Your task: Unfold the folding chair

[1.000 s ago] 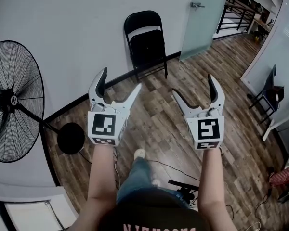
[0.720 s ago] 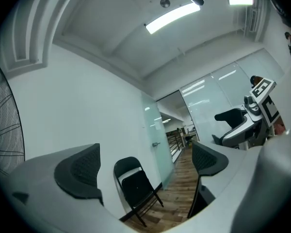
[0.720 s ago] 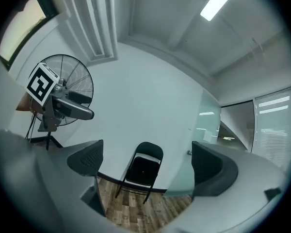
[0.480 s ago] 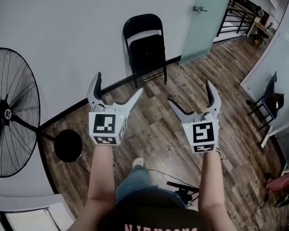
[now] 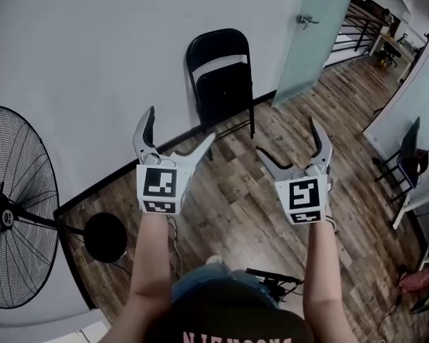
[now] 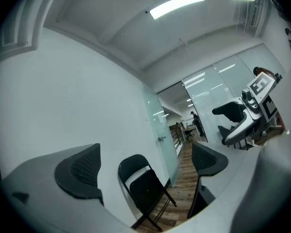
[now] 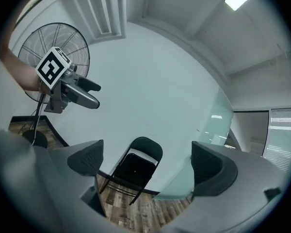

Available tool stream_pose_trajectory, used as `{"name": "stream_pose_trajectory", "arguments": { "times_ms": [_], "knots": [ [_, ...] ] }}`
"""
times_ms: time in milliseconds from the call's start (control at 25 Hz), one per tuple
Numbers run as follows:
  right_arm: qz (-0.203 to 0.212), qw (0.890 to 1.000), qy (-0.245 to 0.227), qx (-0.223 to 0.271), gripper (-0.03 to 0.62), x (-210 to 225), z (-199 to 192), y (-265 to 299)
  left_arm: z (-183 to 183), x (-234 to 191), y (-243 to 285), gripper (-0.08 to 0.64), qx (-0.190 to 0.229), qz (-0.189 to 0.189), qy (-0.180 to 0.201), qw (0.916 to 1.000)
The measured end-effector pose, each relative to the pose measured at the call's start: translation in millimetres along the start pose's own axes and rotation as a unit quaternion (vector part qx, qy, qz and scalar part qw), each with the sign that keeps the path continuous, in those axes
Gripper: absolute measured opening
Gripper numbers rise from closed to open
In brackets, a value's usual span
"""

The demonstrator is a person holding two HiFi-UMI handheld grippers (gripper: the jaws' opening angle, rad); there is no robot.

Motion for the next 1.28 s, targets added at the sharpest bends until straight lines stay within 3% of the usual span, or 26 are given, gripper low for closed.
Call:
{"name": "stream_pose_trajectory", "arguments": {
  "times_ms": [240, 680, 1040, 1280],
  "knots": [
    [-0.003, 1.000, 0.016, 0.015, 0.543, 3.7, 19.8, 50.2, -7.9, -26.5, 37.8, 0.557, -0.003, 0.006, 0.002, 1.0000],
    [0.012, 0.999, 0.031, 0.024, 0.541, 10.8, 19.8, 130.6, -24.2, -58.4, 104.2, 0.557, -0.022, 0.017, -0.003, 0.9996],
    [0.028, 0.999, 0.031, 0.018, 0.541, 49.3, 14.6, 251.6, -26.9, -97.2, 217.9, 0.557, -0.036, 0.026, -0.005, 0.9990],
    [0.031, 0.999, 0.023, 0.028, 0.541, 95.5, 32.6, 336.5, 4.8, -130.0, 308.3, 0.557, -0.027, 0.039, 0.010, 0.9988]
  ]
}}
Point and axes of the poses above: the fingertips, and each gripper's own axes: y forward along the fingers, x to its right, z out of its top, the point moved 7 cm from there along -y, backward along the fingers, and after that the axes turned 15 degrees about -x, right-handed, at the moved point
